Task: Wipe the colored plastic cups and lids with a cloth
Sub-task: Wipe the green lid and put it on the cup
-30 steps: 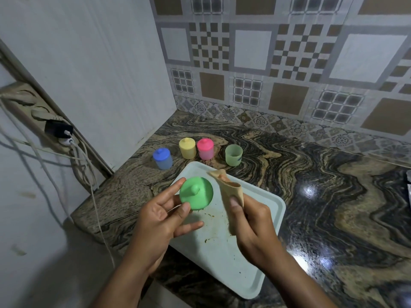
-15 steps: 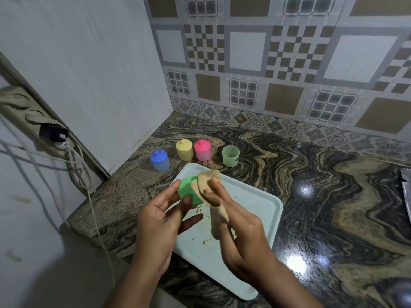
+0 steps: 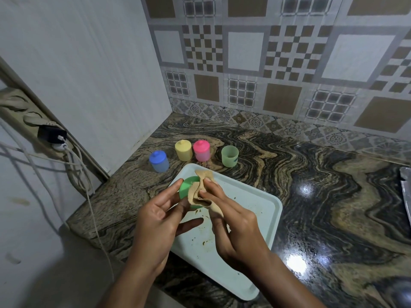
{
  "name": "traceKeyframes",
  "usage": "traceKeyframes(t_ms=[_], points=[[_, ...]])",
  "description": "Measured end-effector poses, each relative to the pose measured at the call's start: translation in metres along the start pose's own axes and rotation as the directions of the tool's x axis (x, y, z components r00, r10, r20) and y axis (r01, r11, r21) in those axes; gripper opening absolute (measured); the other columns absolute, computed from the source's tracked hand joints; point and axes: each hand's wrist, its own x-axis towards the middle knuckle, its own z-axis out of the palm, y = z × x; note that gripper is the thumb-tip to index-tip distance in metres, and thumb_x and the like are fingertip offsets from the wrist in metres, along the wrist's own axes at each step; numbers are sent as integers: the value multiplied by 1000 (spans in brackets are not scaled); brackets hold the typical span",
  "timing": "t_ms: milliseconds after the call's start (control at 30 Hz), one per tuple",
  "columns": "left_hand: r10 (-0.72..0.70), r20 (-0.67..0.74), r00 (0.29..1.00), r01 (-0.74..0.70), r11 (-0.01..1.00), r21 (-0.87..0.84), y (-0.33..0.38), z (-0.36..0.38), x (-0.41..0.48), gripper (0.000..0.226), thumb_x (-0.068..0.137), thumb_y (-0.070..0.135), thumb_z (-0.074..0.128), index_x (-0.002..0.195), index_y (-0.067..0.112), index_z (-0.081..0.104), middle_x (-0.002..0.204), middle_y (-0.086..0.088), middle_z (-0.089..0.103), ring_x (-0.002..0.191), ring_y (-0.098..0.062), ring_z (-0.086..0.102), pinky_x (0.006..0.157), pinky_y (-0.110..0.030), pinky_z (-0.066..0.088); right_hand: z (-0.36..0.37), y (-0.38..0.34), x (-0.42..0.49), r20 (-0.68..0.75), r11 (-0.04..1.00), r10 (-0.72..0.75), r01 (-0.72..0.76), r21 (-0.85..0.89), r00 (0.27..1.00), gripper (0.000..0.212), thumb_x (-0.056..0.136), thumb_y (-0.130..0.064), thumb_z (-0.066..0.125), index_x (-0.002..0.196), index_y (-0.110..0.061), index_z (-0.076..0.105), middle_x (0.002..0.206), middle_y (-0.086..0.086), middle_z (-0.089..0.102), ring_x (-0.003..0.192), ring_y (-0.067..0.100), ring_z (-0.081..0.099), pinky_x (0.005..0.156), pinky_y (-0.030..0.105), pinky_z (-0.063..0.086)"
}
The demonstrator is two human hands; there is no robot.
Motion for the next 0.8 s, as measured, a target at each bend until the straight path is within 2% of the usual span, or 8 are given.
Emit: traceKeyframes(t_ms=[133, 267, 367, 433, 500, 633, 733, 800], points=[[5, 4, 1000, -5, 1000, -4, 0, -1, -2, 45, 94, -6, 56, 134, 15, 60, 119, 0, 75, 109, -22, 72, 71, -40, 64, -2, 9, 2, -28, 999, 30, -31, -23, 999, 41, 106, -21, 43, 134, 0, 62, 148, 13, 55, 112, 23, 69, 99, 15, 50], [-3, -16, 1000, 3, 1000, -22, -3, -1, -4, 44, 94, -6, 56, 132, 14, 61, 117, -2, 75, 109, -23, 72, 70, -44, 64, -8, 18, 8, -63, 991, 87, -93, -93, 994, 40, 101, -13, 46, 138, -7, 61, 138, 9, 65, 114, 12, 68, 96, 18, 51], [-16, -63, 998, 12, 998, -59, -3, -3, -1, 37, 93, -2, 59, 126, 14, 62, 112, -7, 76, 107, -26, 72, 67, -42, 63, -13, 10, 6, -110, 980, 191, -196, -32, 975, 30, 102, -7, 48, 119, -18, 71, 97, -35, 63, 75, -12, 59, 71, 3, 38], [-23, -93, 995, 16, 997, -78, -4, -3, 1, 33, 93, 0, 59, 122, 15, 64, 112, -7, 76, 108, -27, 72, 66, -39, 63, -11, 6, 1, -69, 971, 238, -236, 41, 969, 21, 103, -5, 47, 94, -18, 62, 76, -42, 52, 67, -17, 50, 69, 1, 33], [-16, -96, 995, 10, 998, -65, -6, -1, 1, 32, 95, 1, 58, 120, 18, 66, 116, -3, 75, 111, -24, 71, 68, -38, 63, -7, -1, -5, -24, 967, 239, -236, 96, 971, 22, 105, -14, 45, 99, -20, 66, 81, -35, 60, 68, -10, 56, 69, 9, 40], [-4, -68, 998, 2, 999, -40, -9, 3, -3, 42, 94, -2, 59, 126, 25, 63, 119, 2, 75, 110, -19, 72, 75, -44, 63, -2, -1, -11, 18, 968, 230, -230, 105, 973, 44, 104, -23, 42, 145, -16, 56, 130, 1, 70, 102, 3, 71, 81, 22, 54], [-7, -83, 997, 3, 999, -53, -11, 3, -2, 46, 92, -6, 59, 128, 22, 62, 116, 0, 76, 107, -21, 73, 70, -40, 63, -5, 0, -11, -21, 971, 210, -206, 118, 978, 46, 105, -23, 42, 148, -12, 52, 124, -20, 66, 94, -4, 66, 80, 17, 50], [-16, -109, 994, 7, 997, -79, -11, 2, 0, 44, 93, -6, 58, 128, 20, 61, 110, -2, 77, 104, -22, 74, 66, -36, 63, -7, -2, -10, -58, 984, 160, -154, 93, 985, 44, 106, -21, 42, 146, -5, 52, 137, -12, 62, 115, -4, 63, 95, 17, 48]])
